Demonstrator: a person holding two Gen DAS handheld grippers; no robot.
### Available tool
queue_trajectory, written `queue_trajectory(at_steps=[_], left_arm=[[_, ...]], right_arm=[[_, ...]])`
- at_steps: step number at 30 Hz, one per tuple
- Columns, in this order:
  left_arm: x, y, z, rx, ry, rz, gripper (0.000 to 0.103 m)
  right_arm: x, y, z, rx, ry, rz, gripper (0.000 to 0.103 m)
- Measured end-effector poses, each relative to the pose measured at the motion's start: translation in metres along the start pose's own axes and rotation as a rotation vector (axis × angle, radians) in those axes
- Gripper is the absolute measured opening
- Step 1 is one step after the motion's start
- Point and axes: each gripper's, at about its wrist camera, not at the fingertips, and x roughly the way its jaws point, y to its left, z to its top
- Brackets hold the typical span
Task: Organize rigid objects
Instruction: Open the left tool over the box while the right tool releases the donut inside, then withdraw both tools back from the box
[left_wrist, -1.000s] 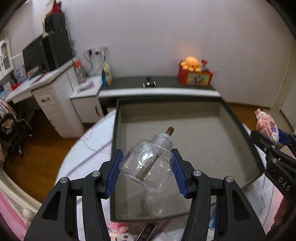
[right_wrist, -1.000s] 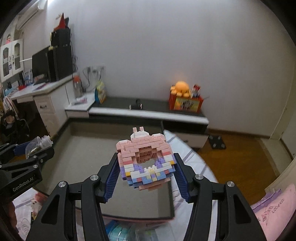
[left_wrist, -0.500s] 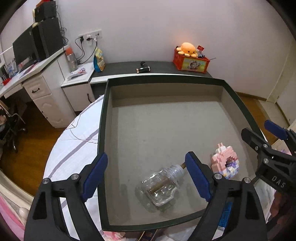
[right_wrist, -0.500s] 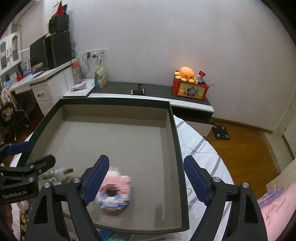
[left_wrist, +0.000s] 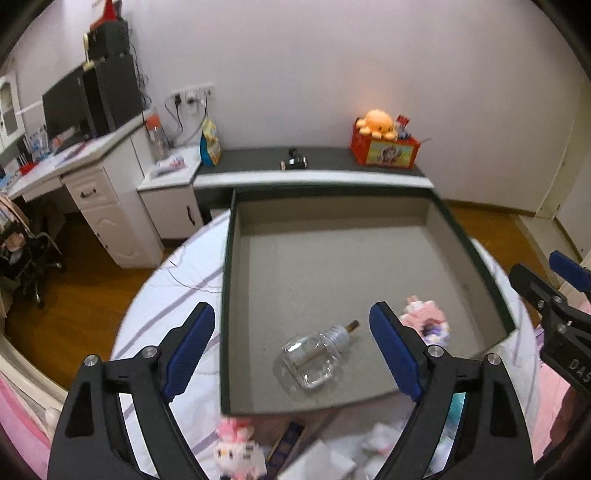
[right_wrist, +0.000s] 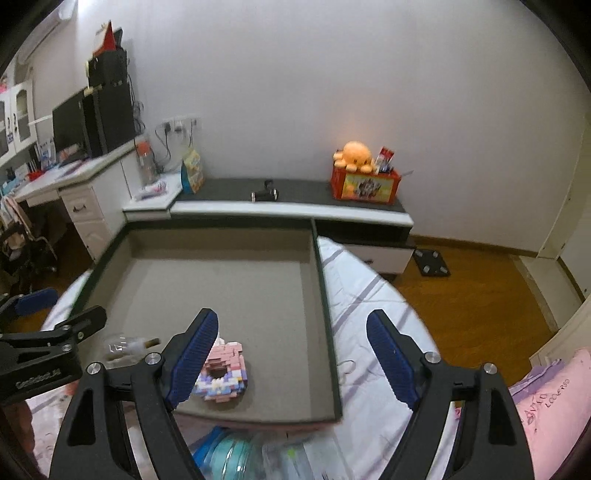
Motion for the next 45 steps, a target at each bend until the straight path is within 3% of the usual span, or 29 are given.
queue_trajectory(at_steps=[12,15,16,22,27,34,45], left_arm=[[-0.156,-0.002,-0.041,0.011,-0.255,0.039,0.103],[-0.193,0.000,-0.054,0.003,-0.313,0.053,0.103],[-0.202,0.001,-0.057,0.000,-0.328,0.056,0.103],[-0.254,0.004,-0.082,-0.009,-0.437,0.077,0.103],[-0.276,0.005,-0.099,-0.006,-0.476,0.094,0.103],[-0.288,-0.002,-0.114,0.020,-0.511,0.086,0.103],[-0.275,-0.003,-0.113,0.020,-0.482,0.093,0.103]], right_arm=[[-0.149,-0.009,-0.028,0.029,-0.182,-0.006,0.085],[-0.183,-0.012,-0.038,0.046,-0.227,-0.013,0.093],[-0.192,-0.012,-0.042,0.043,-0.240,-0.017,0.102],[-0.241,-0.009,-0.060,0.028,-0.330,-0.029,0.103],[-0.266,-0.007,-0.080,0.025,-0.372,-0.024,0.103],[-0.270,-0.006,-0.092,0.024,-0.373,-0.007,0.103],[-0.266,-0.002,-0.092,0.005,-0.364,-0.022,0.103]])
